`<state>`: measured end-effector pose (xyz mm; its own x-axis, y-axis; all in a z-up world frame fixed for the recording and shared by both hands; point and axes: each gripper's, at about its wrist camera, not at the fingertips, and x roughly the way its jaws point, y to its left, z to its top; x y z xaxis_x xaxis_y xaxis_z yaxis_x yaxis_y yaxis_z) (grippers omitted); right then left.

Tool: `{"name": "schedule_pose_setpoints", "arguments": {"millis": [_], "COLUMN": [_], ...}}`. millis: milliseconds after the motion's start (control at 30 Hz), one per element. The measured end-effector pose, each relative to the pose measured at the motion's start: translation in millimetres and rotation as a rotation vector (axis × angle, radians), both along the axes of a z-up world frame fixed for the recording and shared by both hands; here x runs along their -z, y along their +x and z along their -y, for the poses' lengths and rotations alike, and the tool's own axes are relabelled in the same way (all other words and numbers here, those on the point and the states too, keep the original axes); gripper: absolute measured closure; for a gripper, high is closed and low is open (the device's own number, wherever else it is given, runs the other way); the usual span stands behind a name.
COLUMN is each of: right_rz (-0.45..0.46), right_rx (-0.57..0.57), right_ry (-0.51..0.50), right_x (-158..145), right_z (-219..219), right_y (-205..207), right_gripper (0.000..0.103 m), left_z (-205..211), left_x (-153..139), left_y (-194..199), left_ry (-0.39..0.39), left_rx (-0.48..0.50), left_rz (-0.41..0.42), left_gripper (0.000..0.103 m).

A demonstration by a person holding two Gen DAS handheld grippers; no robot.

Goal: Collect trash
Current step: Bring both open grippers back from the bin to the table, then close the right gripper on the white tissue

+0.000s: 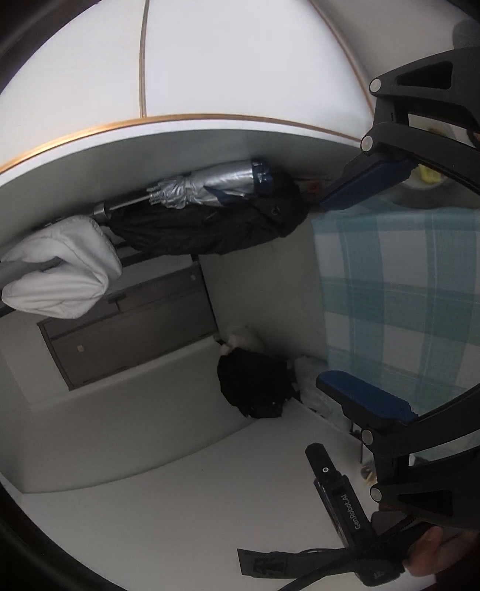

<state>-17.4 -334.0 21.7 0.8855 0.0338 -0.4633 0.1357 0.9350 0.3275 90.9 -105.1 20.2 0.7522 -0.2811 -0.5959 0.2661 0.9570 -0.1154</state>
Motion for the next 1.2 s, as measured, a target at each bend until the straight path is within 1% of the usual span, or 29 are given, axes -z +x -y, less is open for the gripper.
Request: {"name": "schedule_pose_setpoints", "arguments": {"millis": [67, 133, 200, 300, 433, 600, 733, 900, 1100, 1167, 1200], "right_rz": [-0.015, -0.034, -0.051, -0.081, -0.114, -0.160, -0.189, -0.234, -0.289, -0.298, -0.298], "right_rx": [-0.024, -0.047, -0.067, -0.084, -0.117, -0.177, -0.221, -0.285, -0.408, -0.447, -0.471], "right_ry": [-0.015, -0.027, -0.029, -0.031, -0.062, -0.069, -0.077, -0.124, -0.116, -0.106, -0.103], "right_x": [6.4, 12.9, 19.8, 31.3, 46.8, 64.5, 72.9, 84.1, 104.9, 111.8, 116.0], "right_z": [-16.5, -33.1, -44.8, -61.6, -80.5, -100.7, -114.3, -135.4, -167.4, -176.9, -183.0], "right_y": [5.1, 11.5, 16.5, 26.7, 43.4, 71.0, 95.9, 132.3, 179.2, 193.8, 202.4], "right_gripper": [0.010, 0.009, 0.008, 0.007, 0.007, 0.007, 0.007, 0.007, 0.008, 0.010, 0.015], "left_z": [-12.1, -21.8, -29.8, -40.6, -59.4, -92.1, -113.1, -141.4, -157.4, -161.2, -162.2], "left_x": [3.8, 10.2, 18.4, 31.6, 46.4, 67.1, 80.0, 85.8, 88.6, 90.2, 90.8], "left_y": [-0.3, 1.8, 5.0, 9.9, 18.8, 37.5, 46.5, 55.2, 63.9, 65.9, 66.8], "left_ry": [-0.007, 0.003, 0.007, 0.020, 0.028, -0.031, -0.047, -0.068, -0.080, -0.089, -0.091], "left_rx": [-0.014, -0.033, -0.028, -0.040, -0.066, -0.112, -0.141, -0.215, -0.273, -0.278, -0.280], "left_rz": [0.015, 0.023, 0.013, 0.008, 0.001, -0.066, -0.108, -0.158, -0.184, -0.200, -0.207], "left_gripper": [0.012, 0.010, 0.008, 0.008, 0.008, 0.008, 0.008, 0.008, 0.008, 0.008, 0.008]}}
